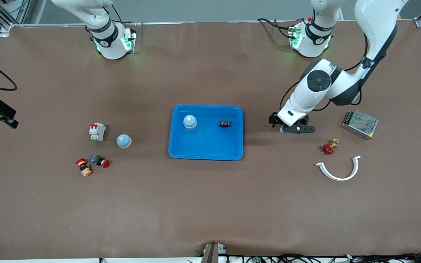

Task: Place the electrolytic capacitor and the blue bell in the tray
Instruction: 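Lower the left gripper onto the second brown capacitor and close it, then grasp the second blue bell with the right gripper while the left gripper lifts capacitor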

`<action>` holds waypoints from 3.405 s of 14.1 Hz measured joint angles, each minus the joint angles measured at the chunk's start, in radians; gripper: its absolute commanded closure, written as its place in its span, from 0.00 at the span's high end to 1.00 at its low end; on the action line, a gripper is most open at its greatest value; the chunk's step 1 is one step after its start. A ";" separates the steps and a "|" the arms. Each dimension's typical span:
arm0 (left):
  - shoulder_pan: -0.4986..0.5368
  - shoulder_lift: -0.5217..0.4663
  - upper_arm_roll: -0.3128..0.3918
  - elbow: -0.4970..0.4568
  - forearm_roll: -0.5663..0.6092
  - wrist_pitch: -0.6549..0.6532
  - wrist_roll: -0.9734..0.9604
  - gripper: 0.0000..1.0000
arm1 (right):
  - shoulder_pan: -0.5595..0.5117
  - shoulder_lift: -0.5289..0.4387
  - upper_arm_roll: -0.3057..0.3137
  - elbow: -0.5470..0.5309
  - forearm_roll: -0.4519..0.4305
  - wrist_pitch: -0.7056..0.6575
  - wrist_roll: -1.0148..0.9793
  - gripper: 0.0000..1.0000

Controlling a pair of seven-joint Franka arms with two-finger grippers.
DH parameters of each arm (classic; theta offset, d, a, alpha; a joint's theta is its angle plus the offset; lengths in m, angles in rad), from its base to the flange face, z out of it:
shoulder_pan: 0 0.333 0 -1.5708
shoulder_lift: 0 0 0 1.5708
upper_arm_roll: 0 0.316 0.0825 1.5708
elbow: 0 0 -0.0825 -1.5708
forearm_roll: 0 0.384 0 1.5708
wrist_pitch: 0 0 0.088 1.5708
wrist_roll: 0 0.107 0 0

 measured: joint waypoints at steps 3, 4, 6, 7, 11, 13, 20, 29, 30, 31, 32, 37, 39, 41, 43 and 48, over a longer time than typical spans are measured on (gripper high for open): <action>0.036 0.000 0.000 -0.060 0.059 0.067 0.000 1.00 | -0.001 0.000 -0.001 0.000 0.000 0.000 0.000 1.00; 0.046 0.000 0.000 -0.077 0.070 0.085 0.000 1.00 | -0.001 0.000 -0.001 0.000 0.000 0.000 0.000 1.00; 0.052 0.000 0.000 -0.106 0.075 0.113 0.000 1.00 | -0.001 0.000 -0.001 0.001 0.000 0.000 0.000 1.00; 0.052 0.000 0.000 -0.117 0.076 0.121 0.000 1.00 | -0.001 0.000 -0.001 0.001 0.000 0.000 0.000 1.00; 0.053 0.000 -0.001 -0.153 0.160 0.142 -0.002 1.00 | 0.008 0.012 0.002 0.000 0.000 -0.017 0.000 1.00; 0.053 0.000 -0.001 -0.161 0.210 0.142 -0.011 1.00 | 0.027 0.031 0.005 0.000 0.000 -0.024 0.000 1.00; 0.058 0.004 0.000 -0.178 0.268 0.160 -0.022 1.00 | 0.132 0.216 0.011 -0.044 0.018 0.034 0.001 1.00; 0.090 0.092 0.034 -0.184 0.655 0.186 -0.337 1.00 | 0.209 0.298 0.013 -0.355 0.041 0.363 0.008 1.00; 0.103 0.107 0.036 -0.184 0.707 0.187 -0.377 1.00 | 0.215 0.298 0.013 -0.368 0.045 0.363 0.010 1.00; 0.116 0.121 0.036 -0.184 0.741 0.189 -0.405 1.00 | 0.220 0.298 0.013 -0.380 0.060 0.363 0.011 1.00; 0.124 0.132 0.036 -0.183 0.754 0.192 -0.418 1.00 | 0.225 0.298 0.013 -0.391 0.075 0.364 0.011 1.00; 0.128 0.142 0.034 -0.167 0.757 0.198 -0.455 1.00 | 0.236 0.309 0.013 -0.429 0.092 0.399 0.013 1.00; 0.127 0.143 0.023 -0.166 0.757 0.199 -0.470 1.00 | 0.240 0.335 0.013 -0.443 0.094 0.455 0.013 1.00; 0.126 0.143 0.002 -0.165 0.751 0.199 -0.483 1.00 | 0.260 0.360 0.013 -0.461 0.095 0.498 0.013 1.00; 0.126 0.143 -0.021 -0.165 0.737 0.192 -0.486 1.00 | 0.277 0.377 0.013 -0.467 0.095 0.514 0.022 1.00; 0.125 0.143 -0.039 -0.165 0.734 0.175 -0.491 1.00 | 0.281 0.402 0.013 -0.471 0.095 0.529 0.023 1.00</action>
